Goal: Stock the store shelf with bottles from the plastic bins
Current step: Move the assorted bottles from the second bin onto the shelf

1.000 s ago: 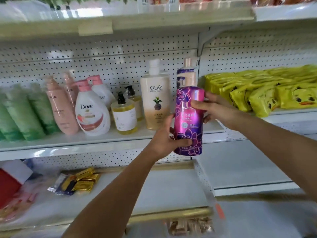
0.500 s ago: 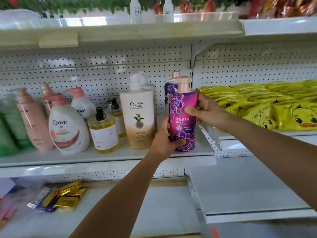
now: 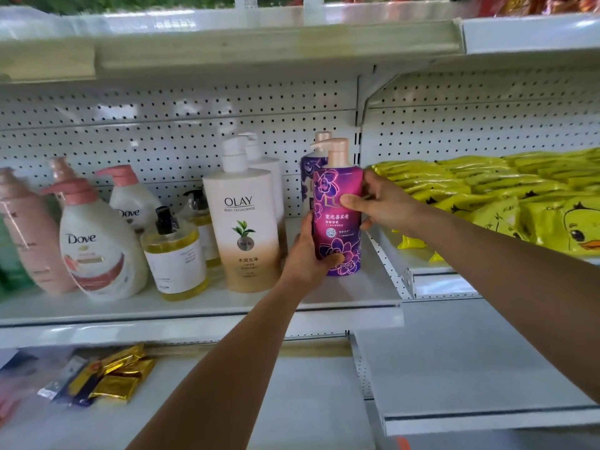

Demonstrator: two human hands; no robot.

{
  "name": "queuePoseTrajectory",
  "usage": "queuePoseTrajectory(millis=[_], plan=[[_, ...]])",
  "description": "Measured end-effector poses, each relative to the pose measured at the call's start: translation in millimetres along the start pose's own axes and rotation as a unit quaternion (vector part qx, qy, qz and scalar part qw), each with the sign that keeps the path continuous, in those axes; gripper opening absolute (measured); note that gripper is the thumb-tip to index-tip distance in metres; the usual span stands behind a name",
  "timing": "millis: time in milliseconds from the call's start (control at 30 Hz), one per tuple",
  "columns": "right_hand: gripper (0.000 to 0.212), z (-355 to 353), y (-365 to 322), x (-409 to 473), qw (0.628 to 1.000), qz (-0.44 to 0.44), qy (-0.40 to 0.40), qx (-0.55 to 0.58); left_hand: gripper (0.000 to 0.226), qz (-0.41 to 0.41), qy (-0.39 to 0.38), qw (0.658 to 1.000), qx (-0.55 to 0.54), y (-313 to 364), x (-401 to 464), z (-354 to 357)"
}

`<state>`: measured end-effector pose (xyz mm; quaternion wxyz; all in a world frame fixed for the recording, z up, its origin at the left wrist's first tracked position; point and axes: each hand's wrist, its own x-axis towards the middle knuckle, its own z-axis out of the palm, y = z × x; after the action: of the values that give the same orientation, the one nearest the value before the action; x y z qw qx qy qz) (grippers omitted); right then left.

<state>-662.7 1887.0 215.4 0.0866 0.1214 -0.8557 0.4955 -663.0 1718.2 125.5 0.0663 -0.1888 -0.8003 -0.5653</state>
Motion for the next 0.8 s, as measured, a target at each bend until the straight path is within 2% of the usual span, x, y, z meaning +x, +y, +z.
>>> queuePoseTrajectory(millis=[367, 633, 700, 800], plan=[[0.05, 2, -2, 2, 1.0, 0.016, 0.004, -0.001, 0.099, 0.005, -0.013, 1.0, 0.0, 0, 4, -3], [0.048, 7, -12, -4, 0.998, 0.059, 0.022, 0.005, 0.097, -0.02, 0.006, 0.998, 0.066, 9, 1, -5], [0.044, 10, -14, -8, 0.997, 0.048, 0.05, -0.024, 0.093, -0.029, 0.013, 0.994, 0.104, 12, -2, -4], [0.035, 14, -13, -19, 0.986, 0.023, 0.081, -0.145, 0.076, -0.035, 0.036, 0.987, 0.155, 15, -13, -6]])
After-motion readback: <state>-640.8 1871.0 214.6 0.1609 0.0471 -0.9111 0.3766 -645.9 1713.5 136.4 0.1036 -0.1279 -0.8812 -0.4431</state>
